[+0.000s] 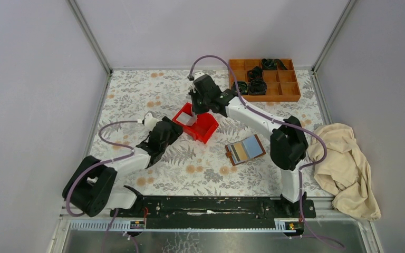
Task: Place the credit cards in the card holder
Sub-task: Pick up the credit card from the storage box.
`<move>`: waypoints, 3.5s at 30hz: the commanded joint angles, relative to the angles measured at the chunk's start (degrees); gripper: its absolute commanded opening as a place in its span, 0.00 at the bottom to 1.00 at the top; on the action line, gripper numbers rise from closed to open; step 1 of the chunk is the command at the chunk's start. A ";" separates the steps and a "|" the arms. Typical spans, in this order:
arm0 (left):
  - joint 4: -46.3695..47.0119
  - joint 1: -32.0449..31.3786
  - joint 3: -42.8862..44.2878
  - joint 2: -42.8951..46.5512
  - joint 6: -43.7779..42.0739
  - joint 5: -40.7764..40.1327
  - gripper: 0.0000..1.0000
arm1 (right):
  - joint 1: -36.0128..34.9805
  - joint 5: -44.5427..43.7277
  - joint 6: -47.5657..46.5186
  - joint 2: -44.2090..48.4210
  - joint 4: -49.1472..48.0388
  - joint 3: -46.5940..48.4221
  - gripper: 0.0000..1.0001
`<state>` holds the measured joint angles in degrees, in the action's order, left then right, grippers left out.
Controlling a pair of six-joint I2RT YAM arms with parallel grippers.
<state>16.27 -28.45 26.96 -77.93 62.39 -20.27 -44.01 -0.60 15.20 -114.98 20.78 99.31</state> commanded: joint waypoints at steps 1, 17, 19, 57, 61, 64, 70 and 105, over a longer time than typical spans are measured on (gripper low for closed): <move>1.13 0.23 -0.66 6.76 -4.43 2.30 0.69 | -0.86 -2.04 -0.64 7.58 -0.82 -1.28 0.00; 13.89 -5.18 -6.18 21.30 -17.13 22.38 0.84 | -0.90 2.82 3.65 36.88 1.50 -28.11 0.00; 16.30 -6.88 -6.46 20.85 -18.45 25.34 0.85 | -0.86 4.95 5.01 41.67 0.92 -32.85 0.00; 50.18 -15.25 -9.98 -0.94 -19.88 62.53 0.65 | -0.09 26.70 16.61 59.11 -6.05 -55.30 0.00; 52.79 -15.17 -9.12 -4.13 -18.46 66.13 0.43 | 1.19 28.16 16.02 57.95 -6.16 -55.01 0.00; 56.01 -15.15 -9.32 -6.43 -17.04 66.98 0.26 | 3.24 29.91 15.71 57.61 -6.52 -55.35 0.00; 62.86 -15.05 -9.31 -10.93 -13.45 68.80 0.00 | 8.14 34.11 15.40 57.52 -7.50 -56.99 0.00; 36.25 -29.77 3.49 -21.27 4.22 7.44 0.00 | 16.92 -30.06 16.19 41.57 4.11 -49.75 0.03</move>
<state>55.92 -57.01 28.45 -96.92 61.39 -2.79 -29.06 -23.68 31.31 -71.24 25.02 46.17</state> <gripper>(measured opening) 0.011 0.043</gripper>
